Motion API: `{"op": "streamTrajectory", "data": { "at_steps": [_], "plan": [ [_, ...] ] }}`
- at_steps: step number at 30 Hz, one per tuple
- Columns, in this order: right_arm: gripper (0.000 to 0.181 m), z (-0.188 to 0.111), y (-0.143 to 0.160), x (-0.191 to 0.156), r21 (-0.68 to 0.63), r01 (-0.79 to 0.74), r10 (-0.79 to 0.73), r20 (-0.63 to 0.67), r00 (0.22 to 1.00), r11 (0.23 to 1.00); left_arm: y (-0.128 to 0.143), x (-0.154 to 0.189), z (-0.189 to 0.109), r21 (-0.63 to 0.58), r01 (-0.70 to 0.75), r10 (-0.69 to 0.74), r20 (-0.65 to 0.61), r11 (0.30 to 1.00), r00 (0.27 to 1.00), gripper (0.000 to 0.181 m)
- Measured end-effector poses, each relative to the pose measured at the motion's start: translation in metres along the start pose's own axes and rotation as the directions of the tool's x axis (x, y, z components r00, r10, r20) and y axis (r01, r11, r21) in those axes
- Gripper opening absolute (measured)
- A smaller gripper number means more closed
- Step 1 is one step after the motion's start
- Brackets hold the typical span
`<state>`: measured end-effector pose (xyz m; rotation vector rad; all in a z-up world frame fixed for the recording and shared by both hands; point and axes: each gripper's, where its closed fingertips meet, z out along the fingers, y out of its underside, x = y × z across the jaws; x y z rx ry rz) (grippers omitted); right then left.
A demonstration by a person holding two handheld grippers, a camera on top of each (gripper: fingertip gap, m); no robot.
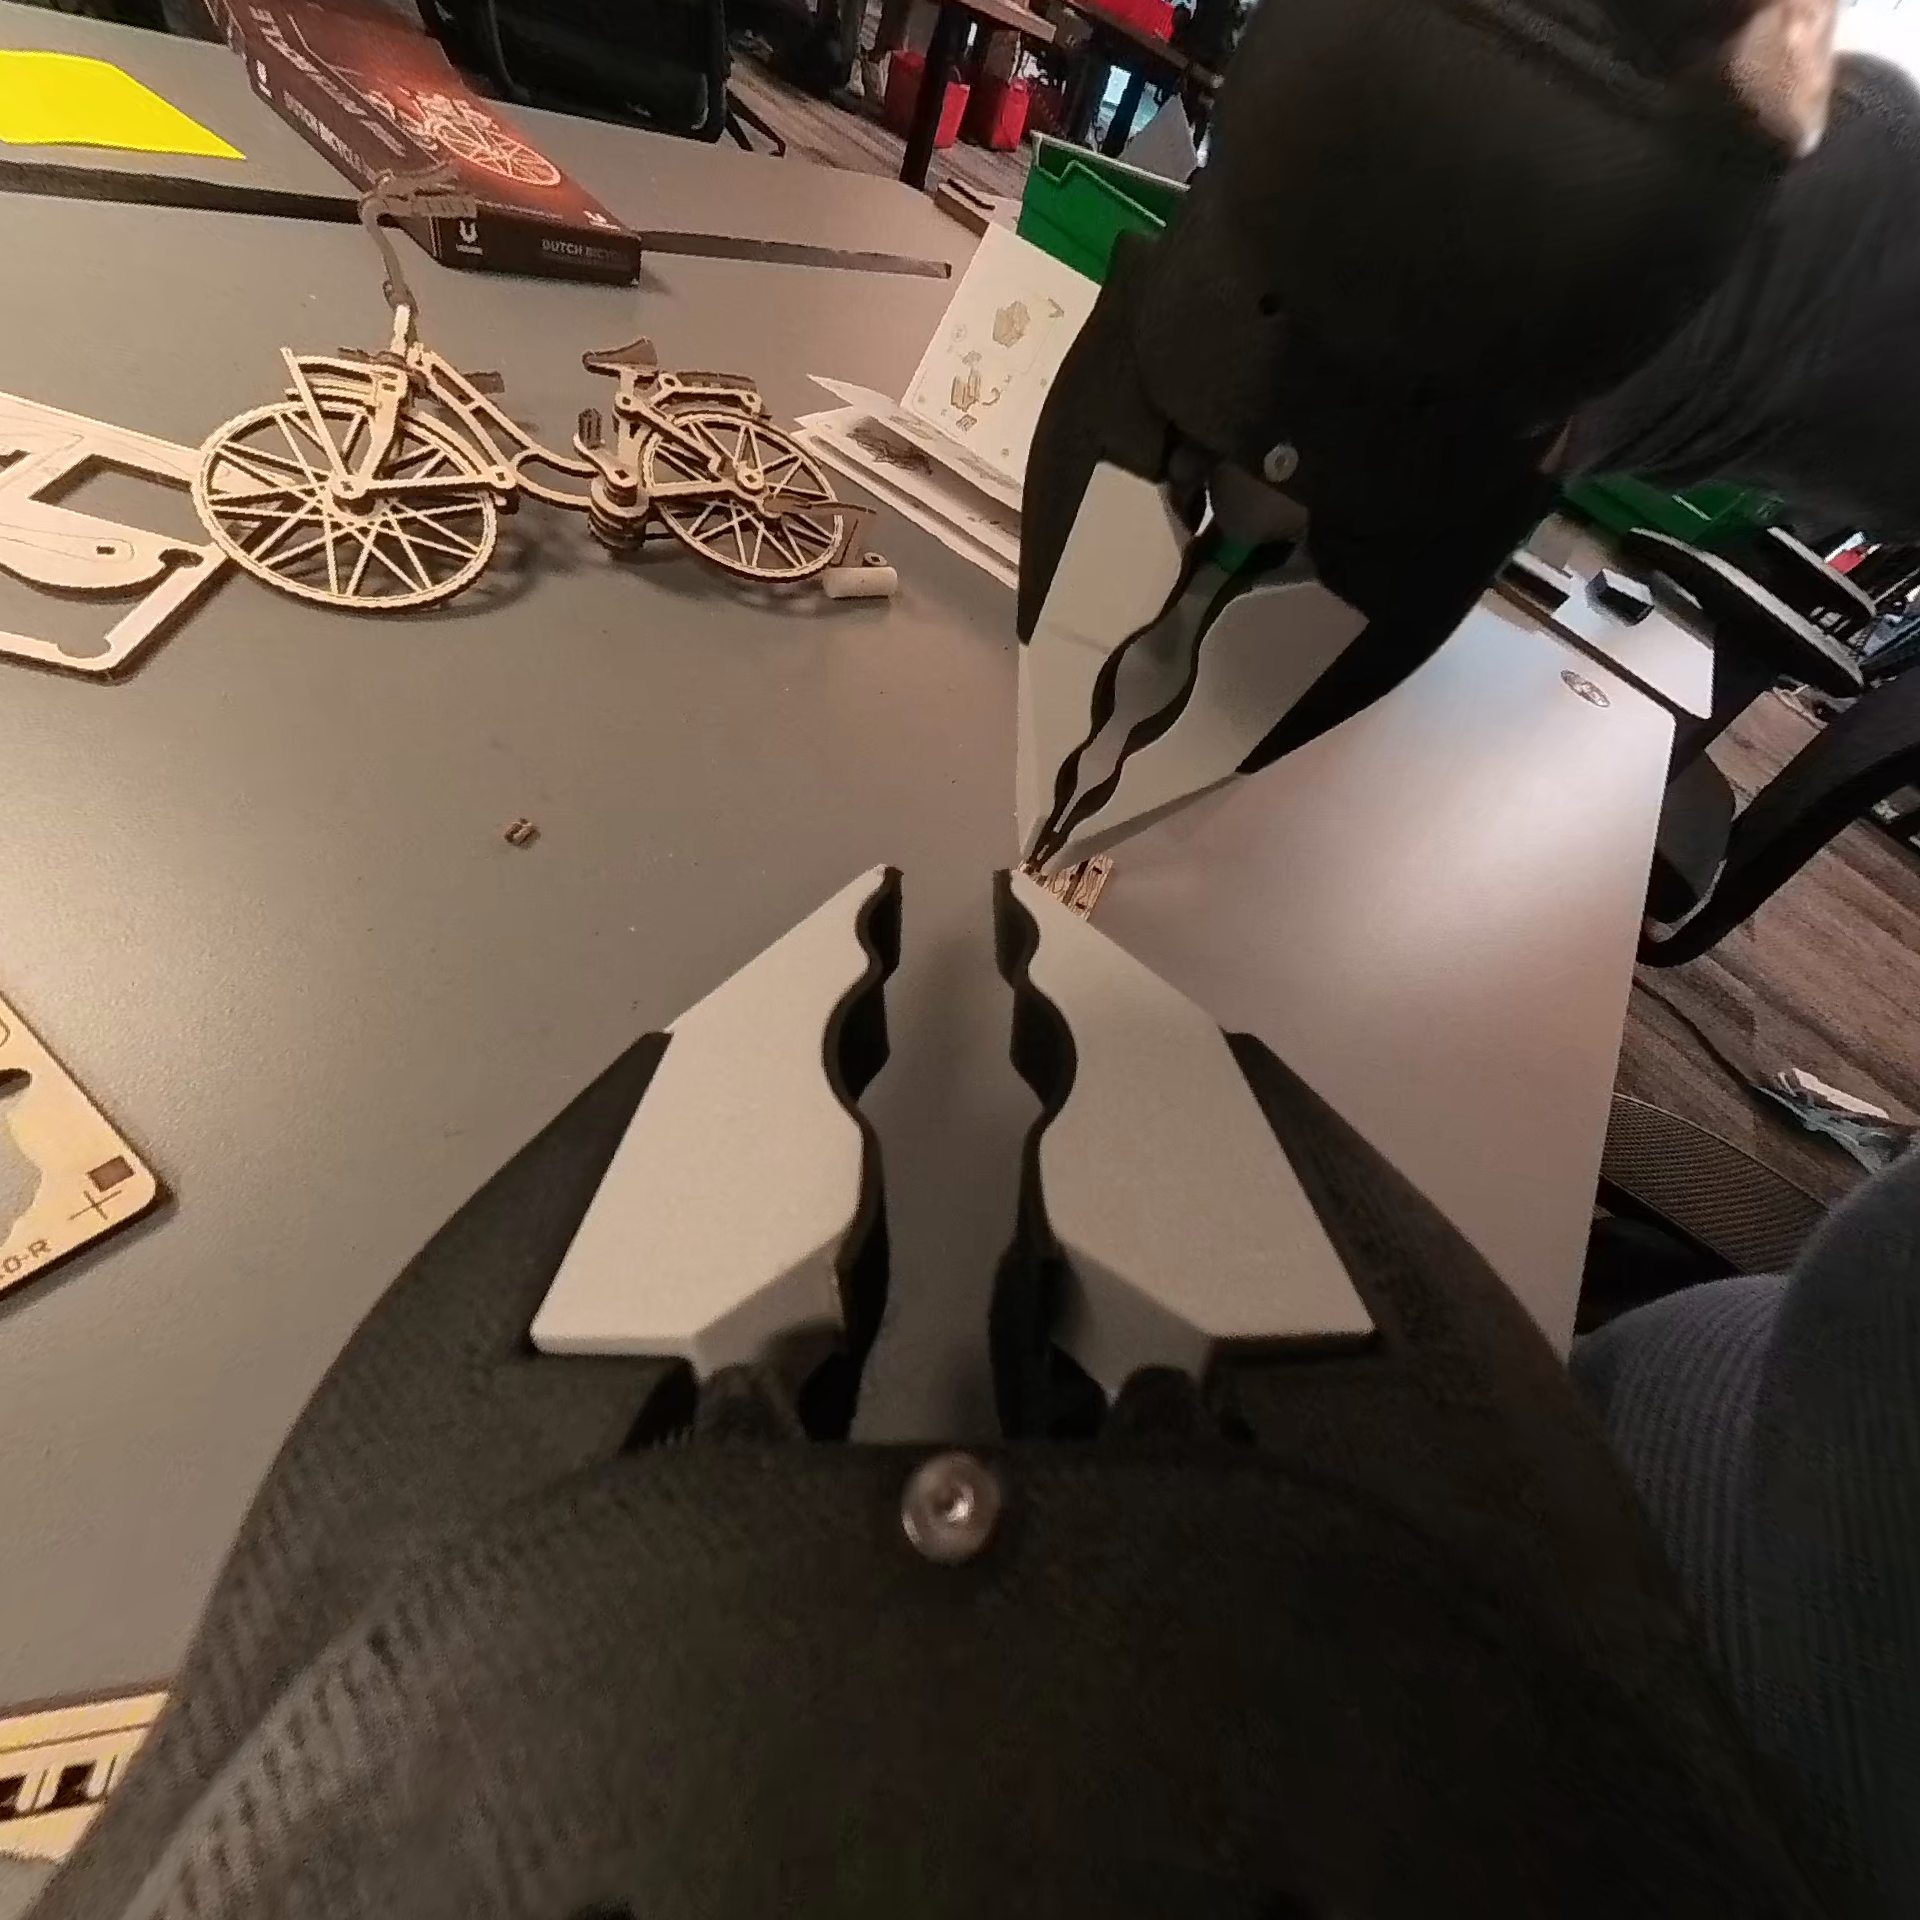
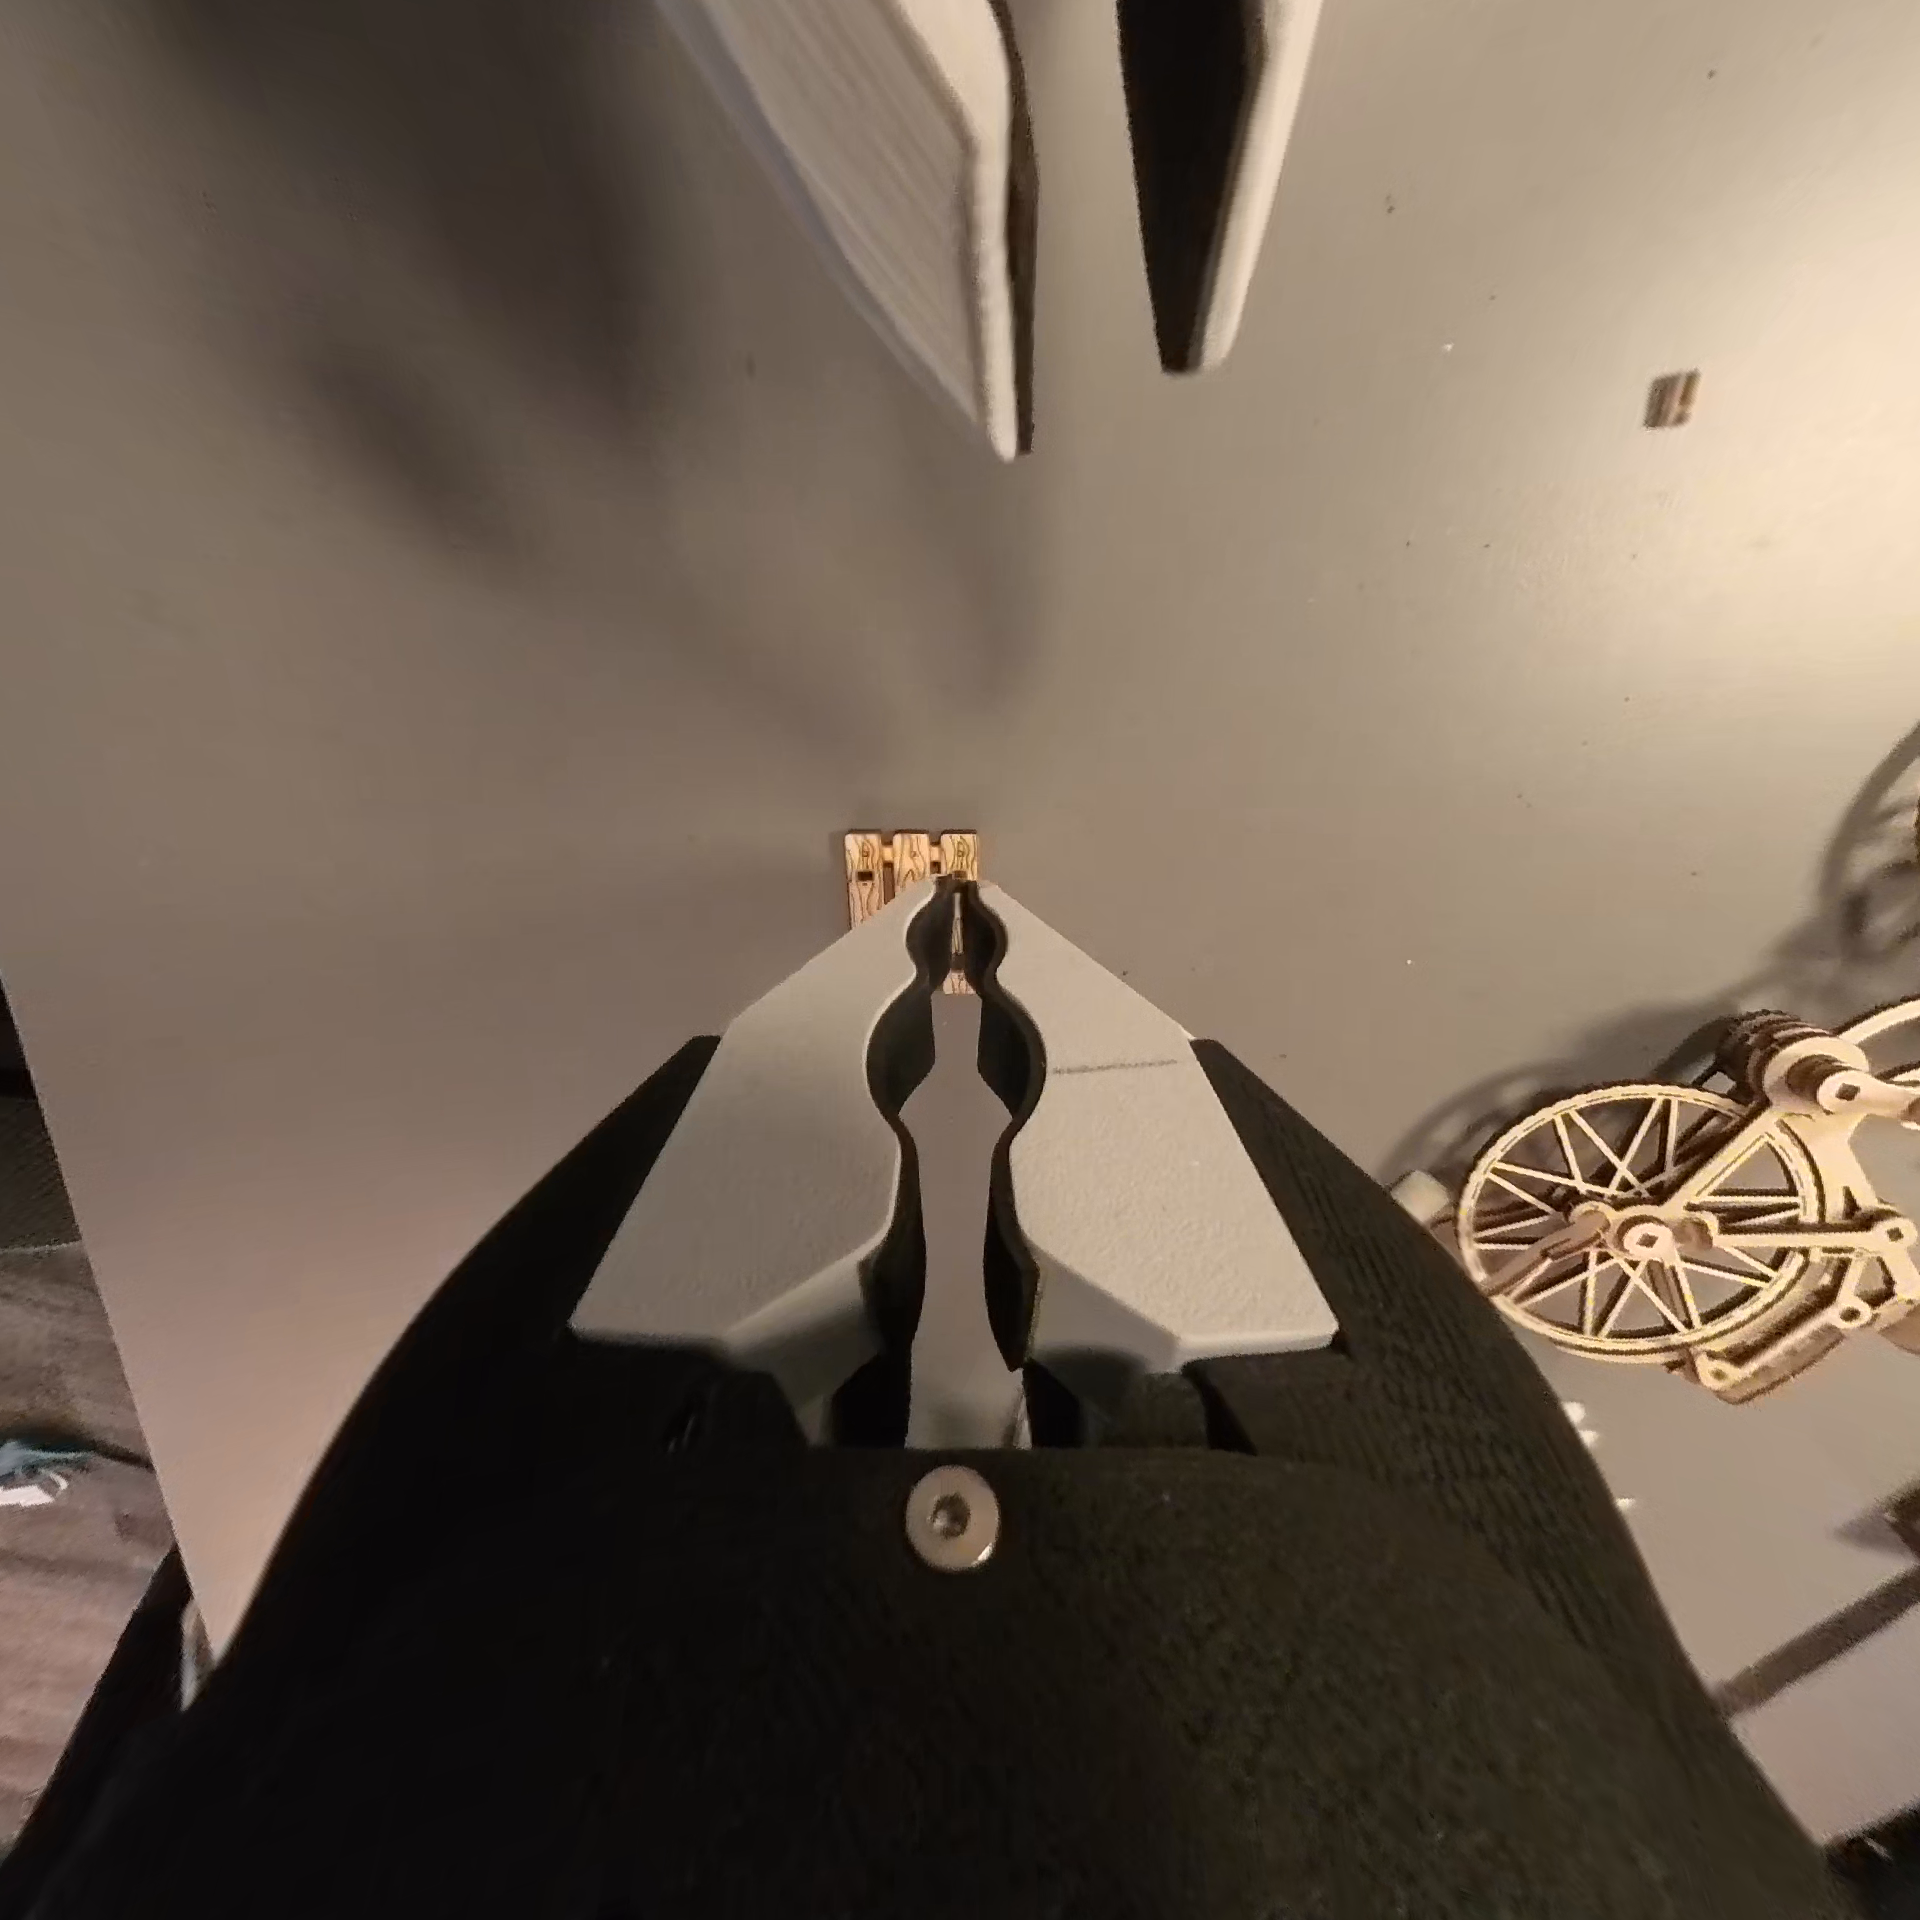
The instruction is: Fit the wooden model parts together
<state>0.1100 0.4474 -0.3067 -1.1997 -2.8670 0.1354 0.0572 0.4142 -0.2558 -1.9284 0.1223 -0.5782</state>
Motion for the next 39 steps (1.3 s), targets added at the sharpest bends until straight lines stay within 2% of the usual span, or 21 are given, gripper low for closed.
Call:
{"op": "streamTrajectory", "data": {
  "at_steps": [15,21,25,28,31,35,39],
  "plan": [
    [0.0,0.002,-0.001,0.0,-0.101,0.024,-0.023,0.015,1.0,0.995,-0.002,0.0,-0.001,0.017,0.002,-0.002,-0.002,1.0,1.0,0.015],
    [0.0,0.002,-0.002,0.0,-0.01,-0.044,0.044,-0.012,0.999,0.999,-0.005,-0.001,-0.004,0.04,0.001,-0.001,-0.001,0.999,1.0,0.016],
    [0.0,0.001,-0.006,-0.001,0.175,-0.128,0.138,-0.043,0.99,0.976,-0.01,0.008,-0.003,0.069,0.0,0.003,-0.048,0.998,0.999,0.027],
    [0.0,-0.01,-0.014,0.003,0.335,-0.084,0.147,-0.168,0.975,0.939,-0.005,0.021,0.007,0.025,0.036,-0.033,-0.124,0.999,0.992,0.039],
    [0.0,-0.029,-0.025,0.008,0.457,0.01,0.154,-0.32,0.935,0.889,0.006,0.023,0.022,-0.065,0.021,-0.028,-0.101,0.998,0.994,0.043],
    [0.0,-0.051,-0.035,0.011,0.507,0.176,0.129,-0.51,0.85,0.844,0.009,0.031,0.035,-0.106,0.017,-0.029,-0.109,0.994,0.994,0.041],
    [0.0,-0.063,-0.039,0.012,0.519,0.283,0.121,-0.613,0.78,0.807,0.004,0.034,0.041,-0.069,-0.015,0.009,-0.086,0.998,0.996,0.024]
  ]
}}
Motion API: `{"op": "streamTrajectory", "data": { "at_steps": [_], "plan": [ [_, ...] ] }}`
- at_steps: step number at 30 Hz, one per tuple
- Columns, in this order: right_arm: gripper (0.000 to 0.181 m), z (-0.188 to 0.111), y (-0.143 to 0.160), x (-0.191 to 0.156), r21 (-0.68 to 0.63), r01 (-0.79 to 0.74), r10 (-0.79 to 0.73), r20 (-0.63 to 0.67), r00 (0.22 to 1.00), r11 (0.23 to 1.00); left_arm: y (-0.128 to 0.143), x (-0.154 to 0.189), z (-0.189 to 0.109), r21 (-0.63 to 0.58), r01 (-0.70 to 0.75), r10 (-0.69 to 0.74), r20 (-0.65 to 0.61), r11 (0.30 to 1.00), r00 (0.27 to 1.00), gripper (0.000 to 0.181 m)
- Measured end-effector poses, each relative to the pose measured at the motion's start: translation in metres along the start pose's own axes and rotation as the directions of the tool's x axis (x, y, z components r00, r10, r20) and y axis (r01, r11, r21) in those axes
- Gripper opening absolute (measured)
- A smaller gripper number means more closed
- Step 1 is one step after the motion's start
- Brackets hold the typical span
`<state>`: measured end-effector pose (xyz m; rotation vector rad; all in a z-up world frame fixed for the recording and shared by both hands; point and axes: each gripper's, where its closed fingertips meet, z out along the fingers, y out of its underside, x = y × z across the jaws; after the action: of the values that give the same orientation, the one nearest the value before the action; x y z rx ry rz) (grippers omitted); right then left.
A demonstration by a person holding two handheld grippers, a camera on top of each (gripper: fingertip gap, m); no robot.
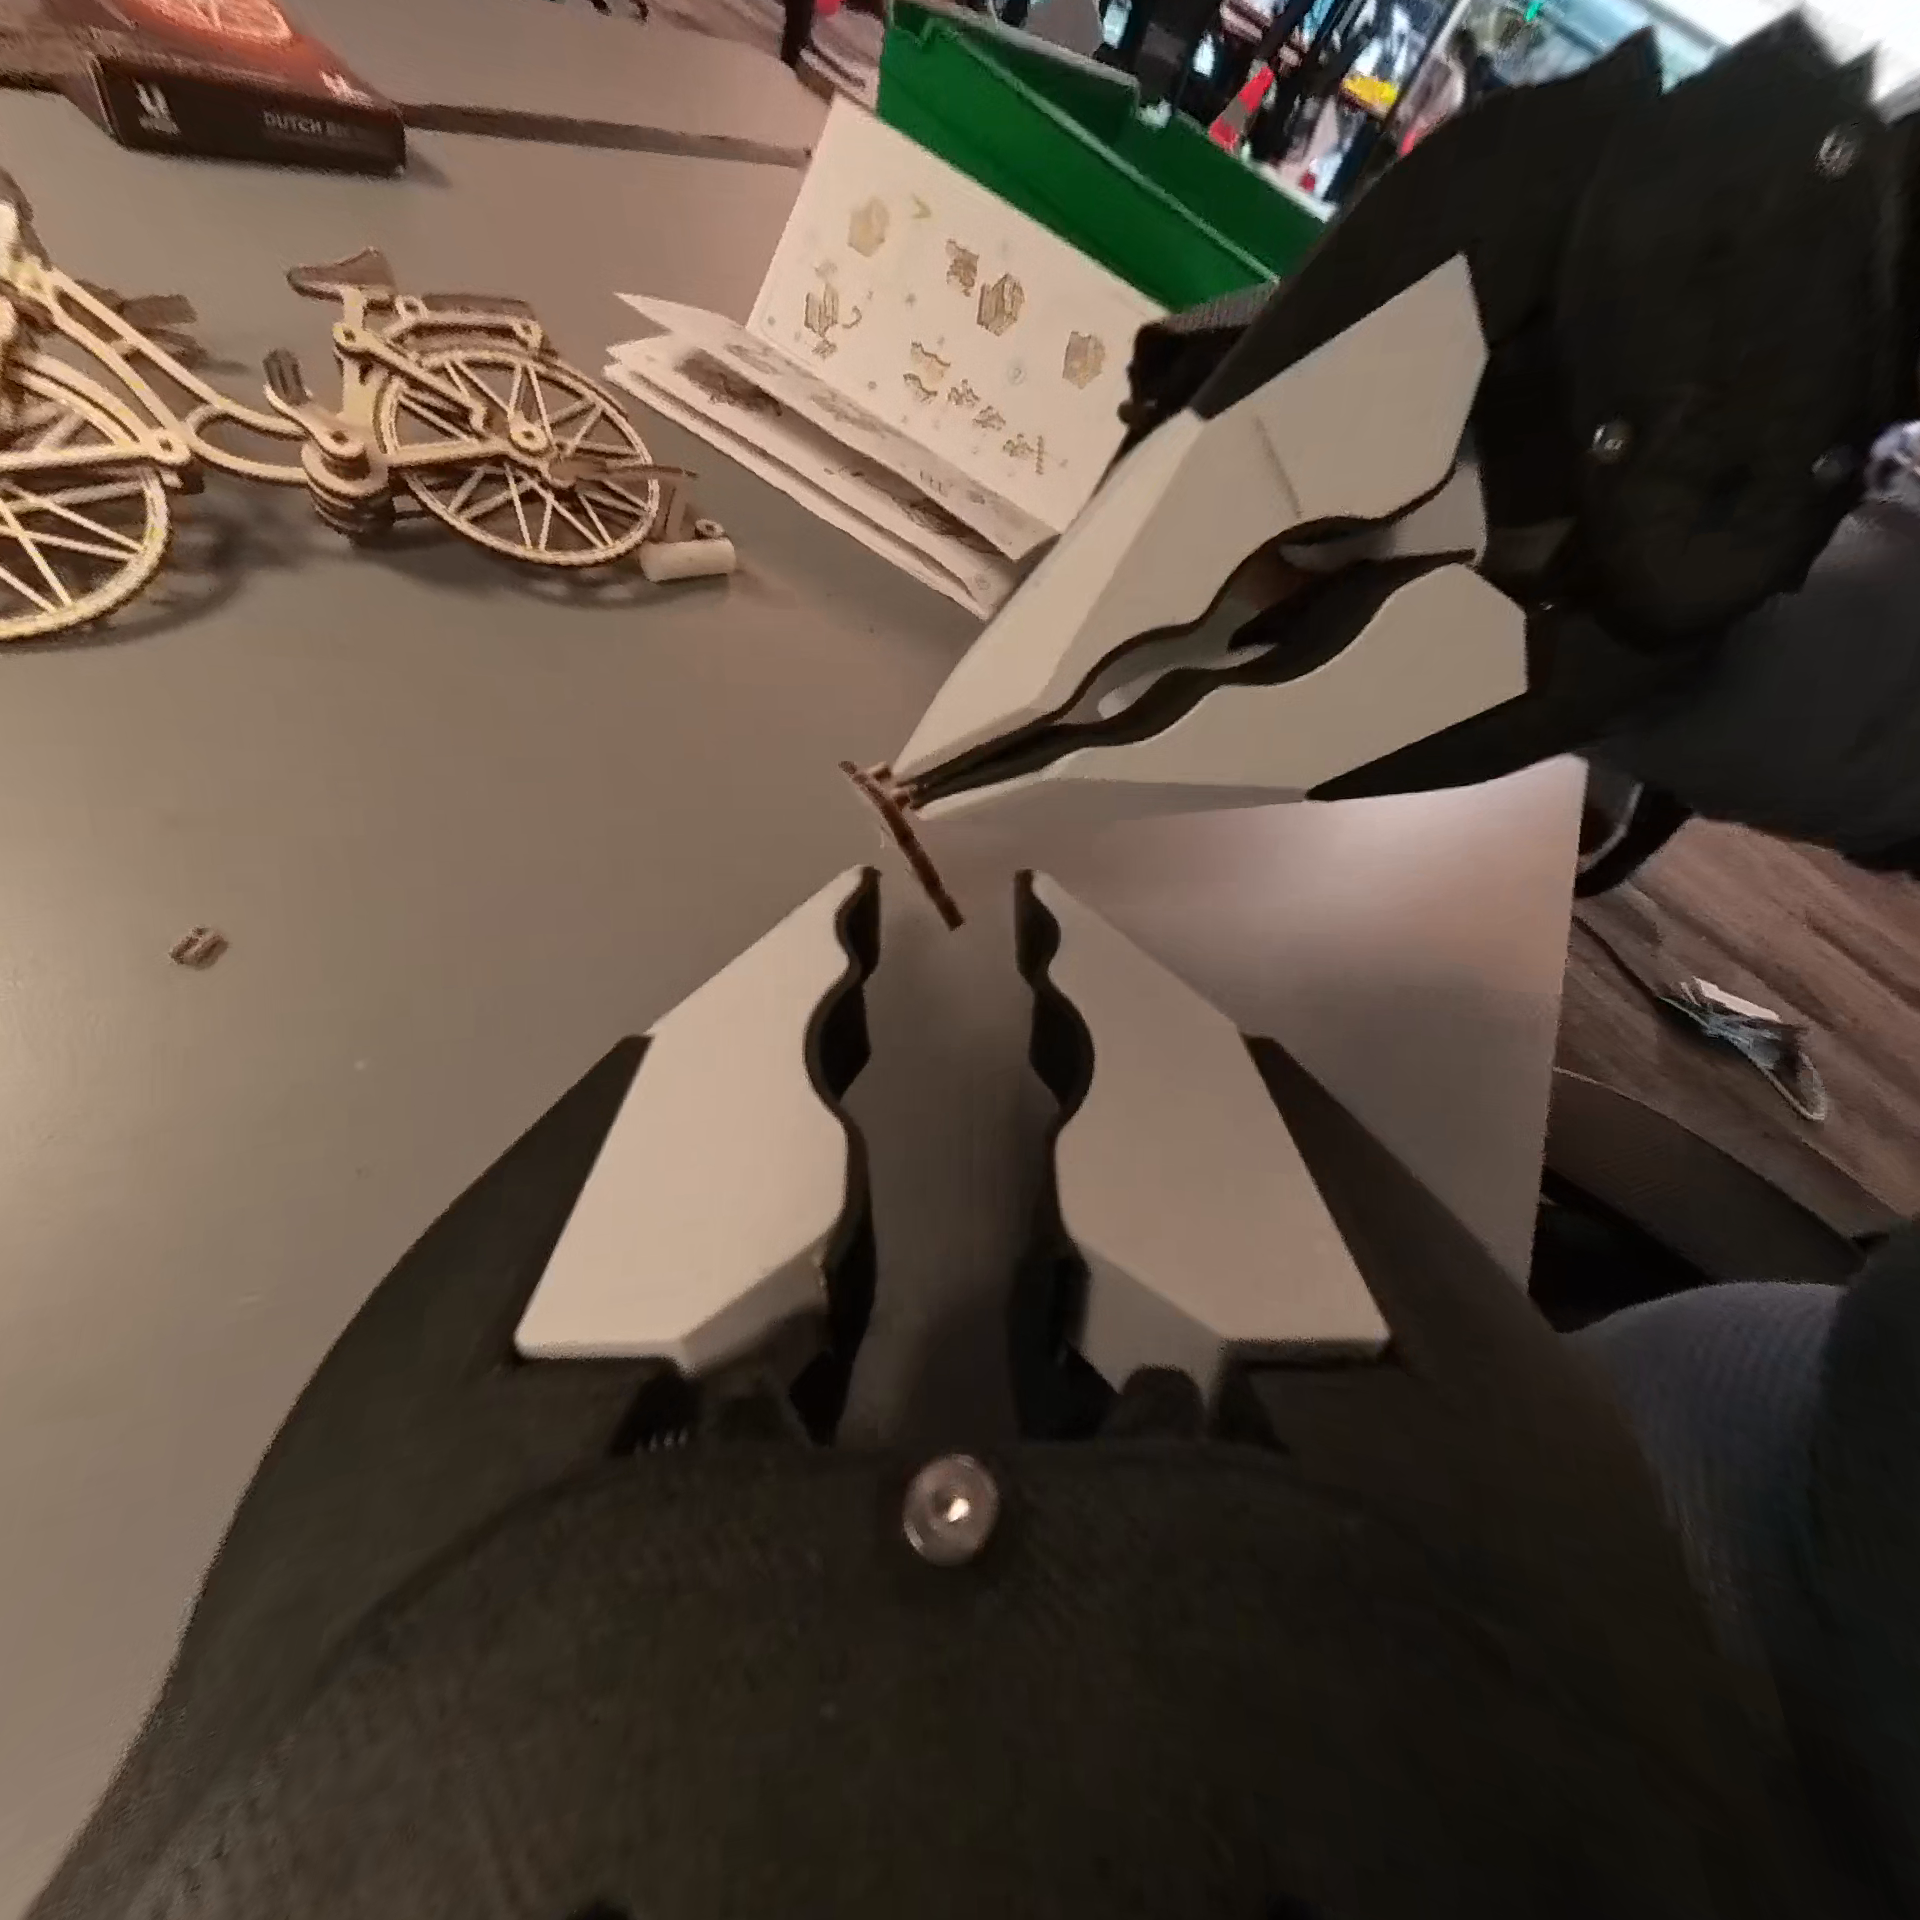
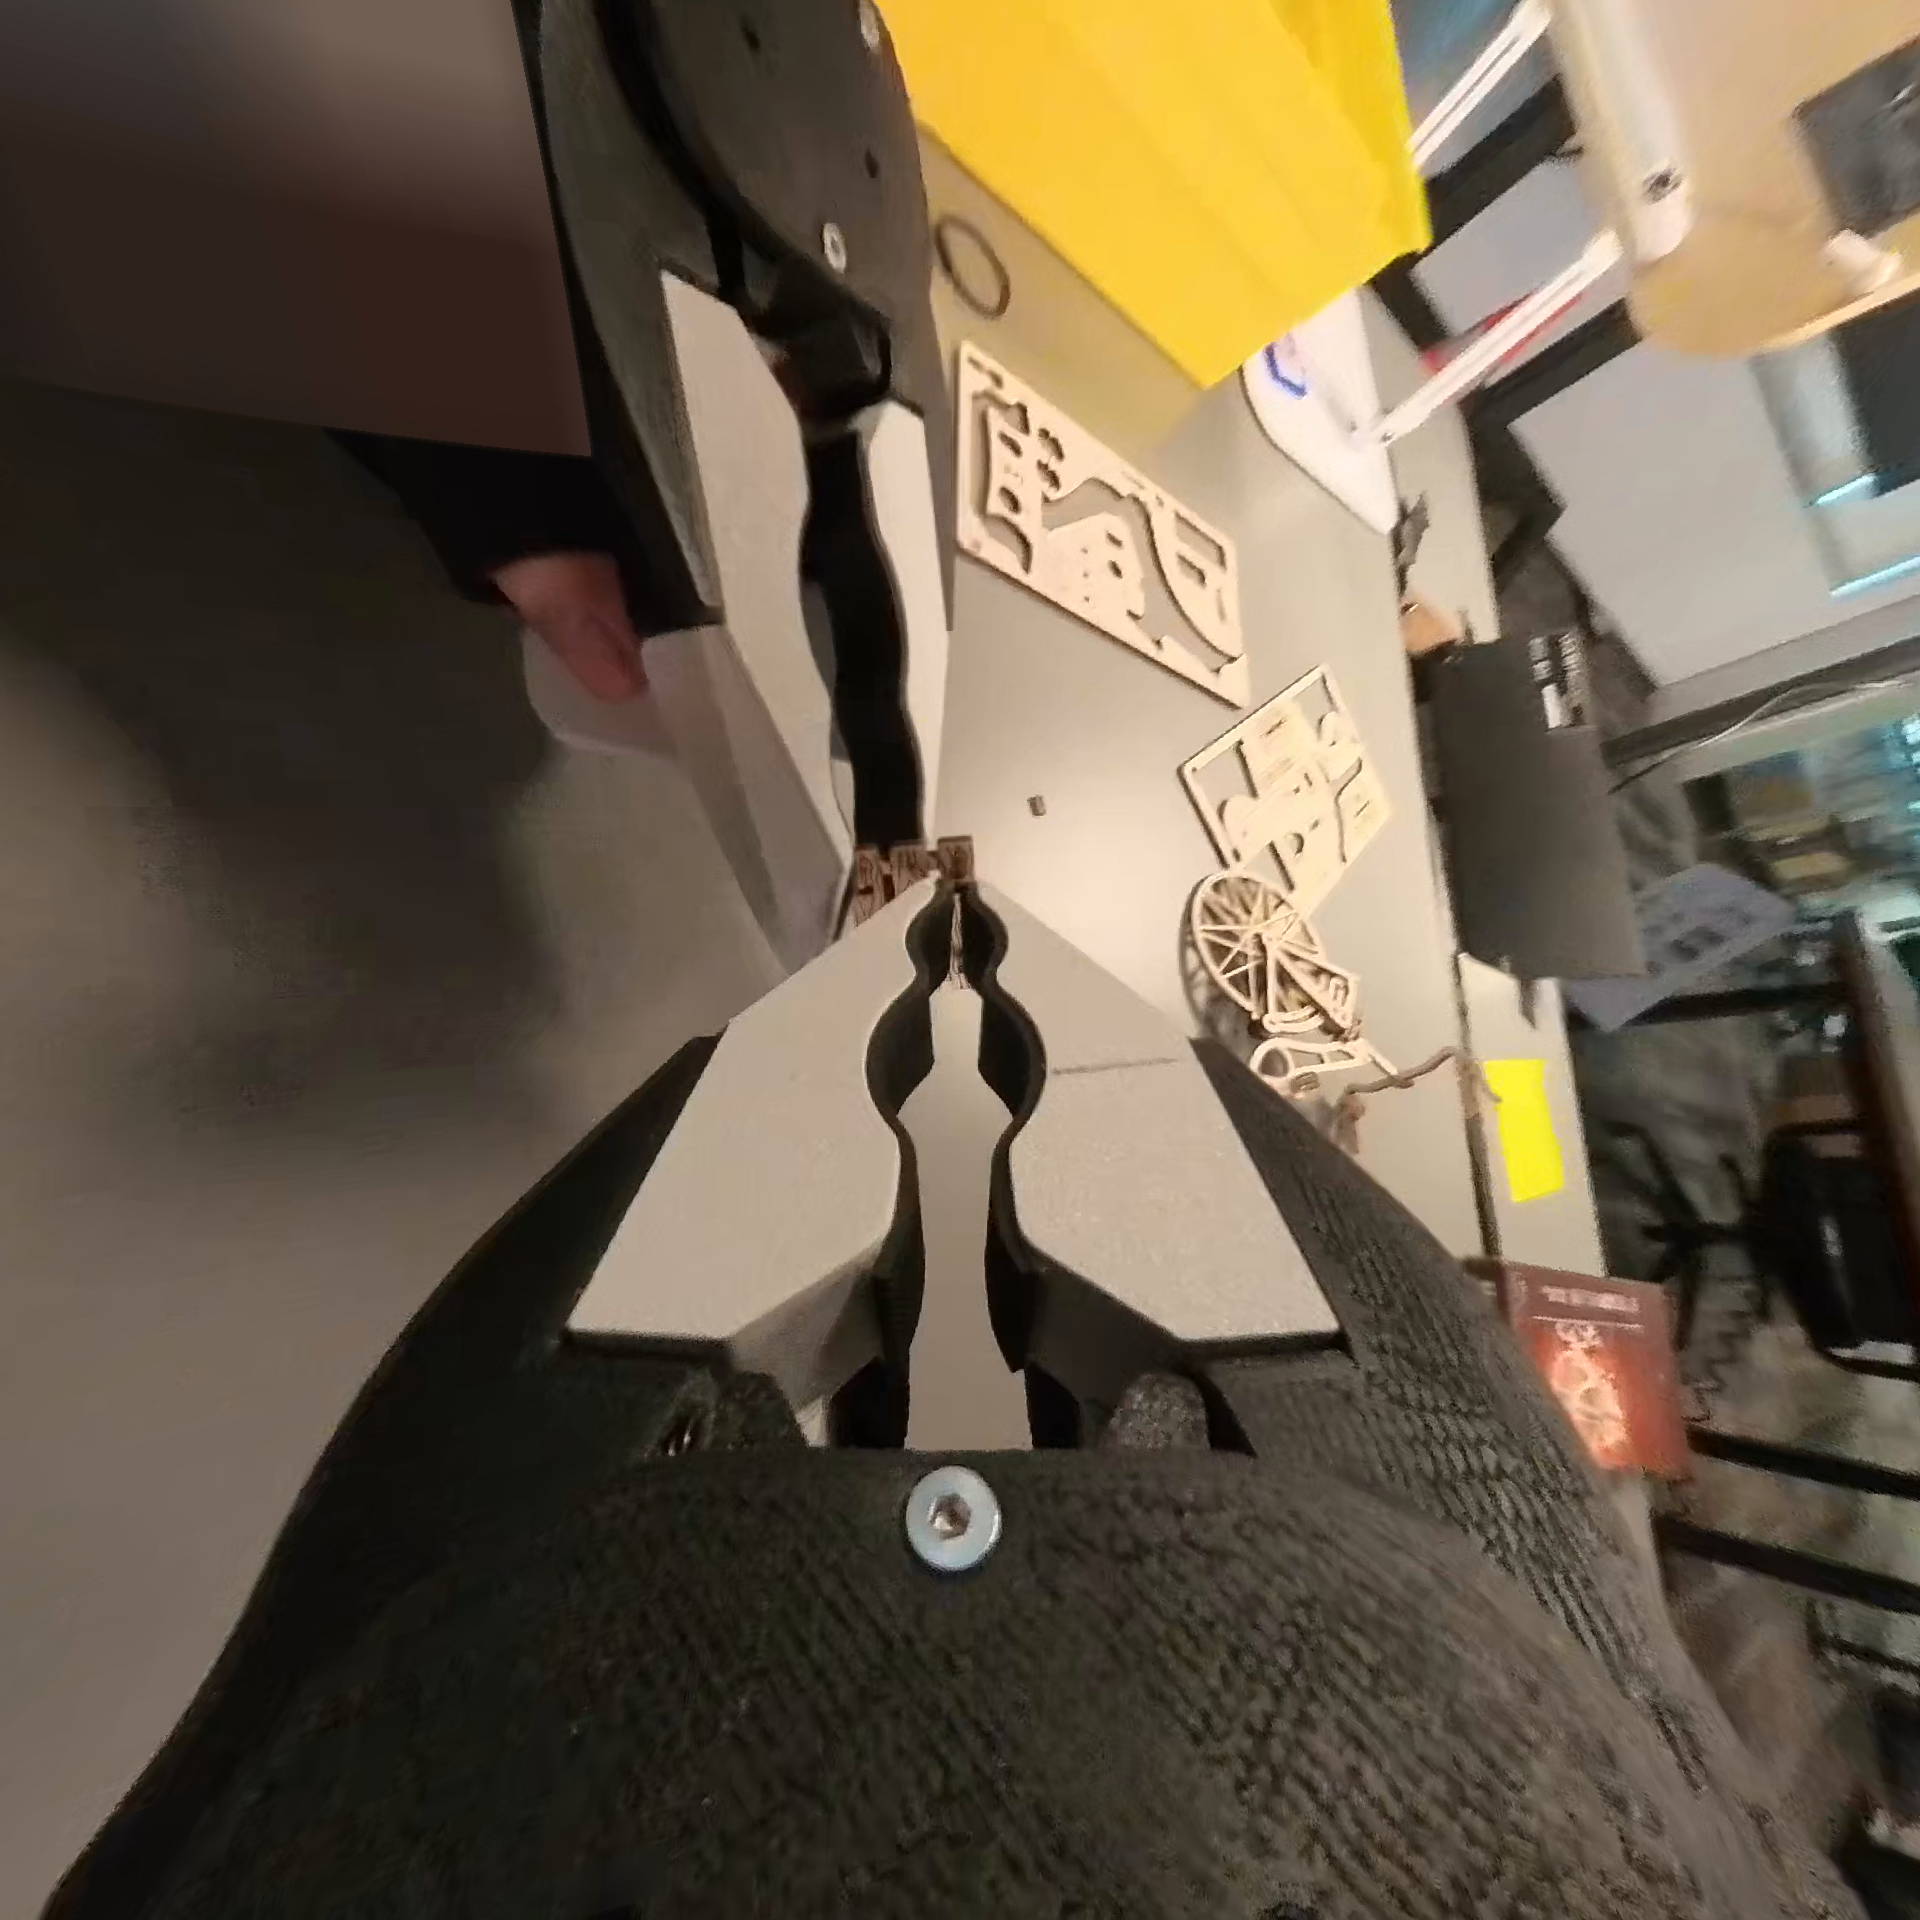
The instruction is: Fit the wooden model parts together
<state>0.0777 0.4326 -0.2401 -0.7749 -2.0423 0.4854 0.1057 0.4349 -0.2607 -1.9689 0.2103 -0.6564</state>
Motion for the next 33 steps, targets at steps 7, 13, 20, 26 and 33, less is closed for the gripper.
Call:
{"op": "streamTrajectory", "data": {
  "at_steps": [7,13,20,26,33],
  "plan": [
    [0.0,-0.003,-0.006,0.007,0.105,0.057,-0.044,-0.121,0.992,0.993,-0.012,-0.009,-0.002,0.063,-0.104,0.095,0.139,0.993,0.986,0.003],
    [0.0,0.005,0.004,0.004,0.073,0.098,-0.083,-0.184,0.979,0.993,-0.003,-0.027,0.0,-0.109,-0.336,0.353,0.326,0.935,0.877,0.001],
    [0.0,0.006,0.015,0.003,0.094,0.076,-0.052,-0.237,0.97,0.993,0.003,-0.031,0.01,-0.165,-0.361,0.396,0.345,0.918,0.851,0.002],
    [0.0,0.005,0.02,0.002,0.1,0.118,-0.087,-0.27,0.959,0.988,0.005,-0.029,0.014,-0.164,-0.333,0.367,0.27,0.929,0.89,0.001],
    [0.0,0.004,0.024,0.002,0.123,0.126,-0.088,-0.275,0.957,0.984,0.006,-0.03,0.018,-0.182,-0.342,0.381,0.266,0.922,0.885,0.001]
  ]
}}
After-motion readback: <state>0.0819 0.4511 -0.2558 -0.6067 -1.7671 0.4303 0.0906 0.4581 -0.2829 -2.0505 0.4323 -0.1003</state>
